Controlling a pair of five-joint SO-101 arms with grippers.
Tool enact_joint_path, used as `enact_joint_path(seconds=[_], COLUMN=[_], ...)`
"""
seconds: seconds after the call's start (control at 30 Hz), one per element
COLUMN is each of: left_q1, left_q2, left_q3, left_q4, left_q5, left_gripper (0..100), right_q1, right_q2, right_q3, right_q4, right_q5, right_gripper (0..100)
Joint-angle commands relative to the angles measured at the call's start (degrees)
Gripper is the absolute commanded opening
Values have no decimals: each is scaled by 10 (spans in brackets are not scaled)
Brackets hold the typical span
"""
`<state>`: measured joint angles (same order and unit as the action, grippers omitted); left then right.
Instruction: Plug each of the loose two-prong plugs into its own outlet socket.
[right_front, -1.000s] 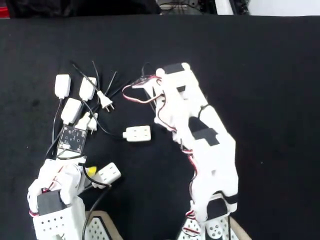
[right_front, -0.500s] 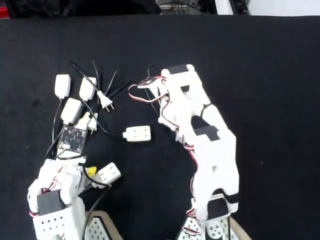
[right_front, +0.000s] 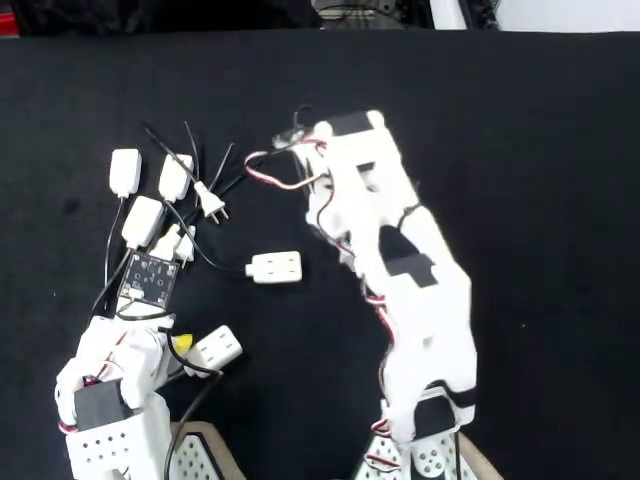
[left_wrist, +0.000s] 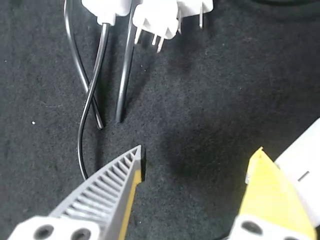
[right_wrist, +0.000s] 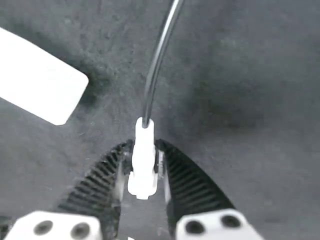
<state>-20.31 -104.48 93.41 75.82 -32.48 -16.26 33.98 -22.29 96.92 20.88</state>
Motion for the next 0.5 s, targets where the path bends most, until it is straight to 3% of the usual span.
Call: enact_joint_path(seconds=[0.0,0.2,0.47], left_q1=[9,13,15], left_q2=[1,0,0], left_q3=[-1,-1,-13], left_q4=[-8,-9,-61], left_q5=[-3,11,128], left_gripper=[325,325,329], right_q1=[-24,-120,-238], right_q2=[-131,-394,-738], right_q3=[17,243,646], right_q4=[5,-123,-486], right_q5=[-21,-61,-224], right_gripper=[12,12,12])
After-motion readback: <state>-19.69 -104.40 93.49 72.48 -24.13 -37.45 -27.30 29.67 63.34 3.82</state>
